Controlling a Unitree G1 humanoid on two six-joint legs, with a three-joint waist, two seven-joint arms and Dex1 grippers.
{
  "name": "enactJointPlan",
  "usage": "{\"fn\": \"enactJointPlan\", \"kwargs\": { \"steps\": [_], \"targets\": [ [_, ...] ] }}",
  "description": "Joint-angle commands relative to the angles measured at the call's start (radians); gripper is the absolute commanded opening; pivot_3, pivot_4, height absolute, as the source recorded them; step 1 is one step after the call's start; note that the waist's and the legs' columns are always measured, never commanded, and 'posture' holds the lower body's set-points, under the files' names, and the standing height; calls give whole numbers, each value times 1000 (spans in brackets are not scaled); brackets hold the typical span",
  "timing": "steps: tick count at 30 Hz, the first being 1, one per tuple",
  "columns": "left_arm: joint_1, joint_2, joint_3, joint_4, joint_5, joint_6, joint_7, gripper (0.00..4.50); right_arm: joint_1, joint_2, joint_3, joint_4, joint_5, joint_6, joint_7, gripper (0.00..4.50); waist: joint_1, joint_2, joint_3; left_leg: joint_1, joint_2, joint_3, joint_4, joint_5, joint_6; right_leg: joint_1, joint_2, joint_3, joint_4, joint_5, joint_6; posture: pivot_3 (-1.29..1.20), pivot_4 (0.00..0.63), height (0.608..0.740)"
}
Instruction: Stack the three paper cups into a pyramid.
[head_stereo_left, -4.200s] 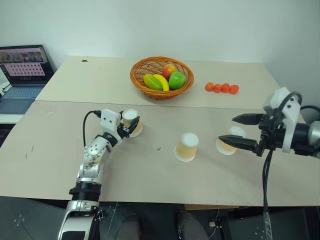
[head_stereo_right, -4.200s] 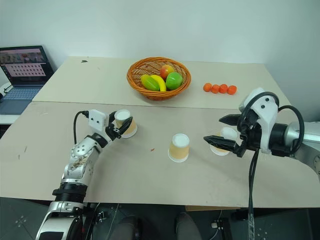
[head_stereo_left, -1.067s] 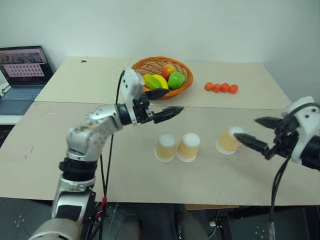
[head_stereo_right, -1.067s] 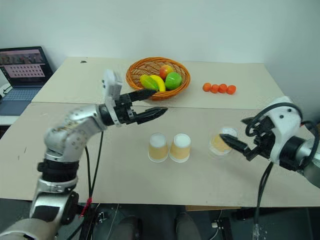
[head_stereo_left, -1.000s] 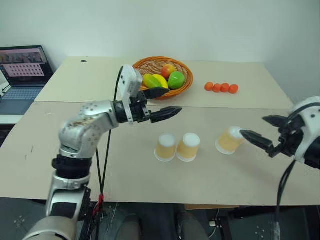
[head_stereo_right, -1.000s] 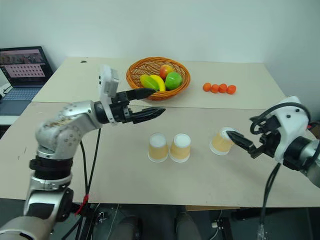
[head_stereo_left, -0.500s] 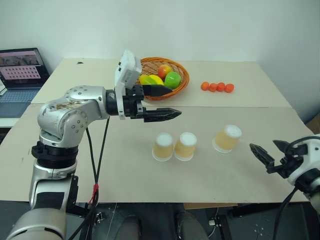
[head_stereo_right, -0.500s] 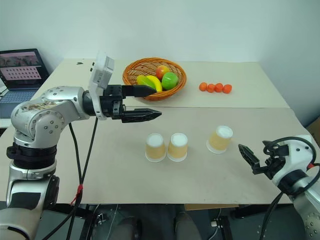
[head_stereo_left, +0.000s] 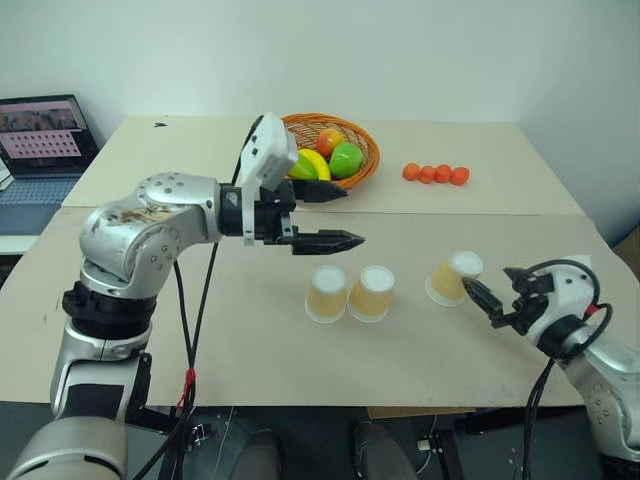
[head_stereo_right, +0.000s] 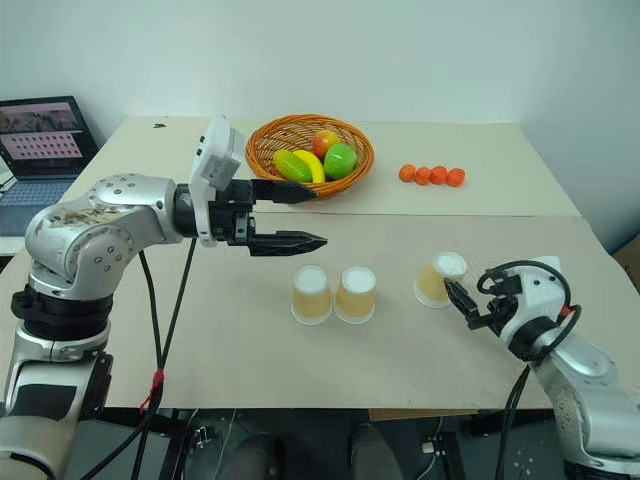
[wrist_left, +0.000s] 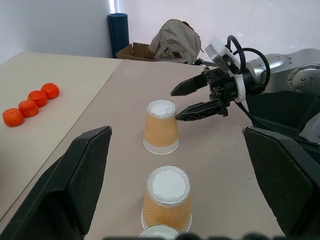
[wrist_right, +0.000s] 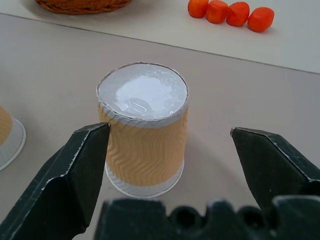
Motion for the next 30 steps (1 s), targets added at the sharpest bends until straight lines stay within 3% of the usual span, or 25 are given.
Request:
{"fn": "enactJointPlan", "kwargs": {
  "steps": [1, 20, 26, 30],
  "targets": [
    [-24, 12, 27, -34, 11, -20, 14, 4472, -32, -8, 13, 6, -25, -42, 11, 4500, -2, 0, 0, 0, 0, 0, 0, 0, 0, 0, 0, 0, 0, 0, 0, 0, 150, 734],
    [13, -13, 41, -109, -16, 24, 111, 4472, -189, -1, 93, 152, -73, -86, 65, 4500, -1, 0, 0, 0, 0, 0, 0, 0, 0, 0, 0, 0, 0, 0, 0, 0, 150, 734],
    [25, -14, 44, -120, -19, 31, 129, 4500, -211, -1, 98, 171, -79, -90, 75, 2782, -1, 0, 0, 0, 0, 0, 0, 0, 0, 0, 0, 0, 0, 0, 0, 0, 150, 734],
    [41, -3, 50, -121, -20, 36, 132, 4500, -232, -6, 100, 175, -87, -87, 76, 2765, -3, 0, 0, 0, 0, 0, 0, 0, 0, 0, 0, 0, 0, 1, 0, 0, 150, 734]
  ]
}}
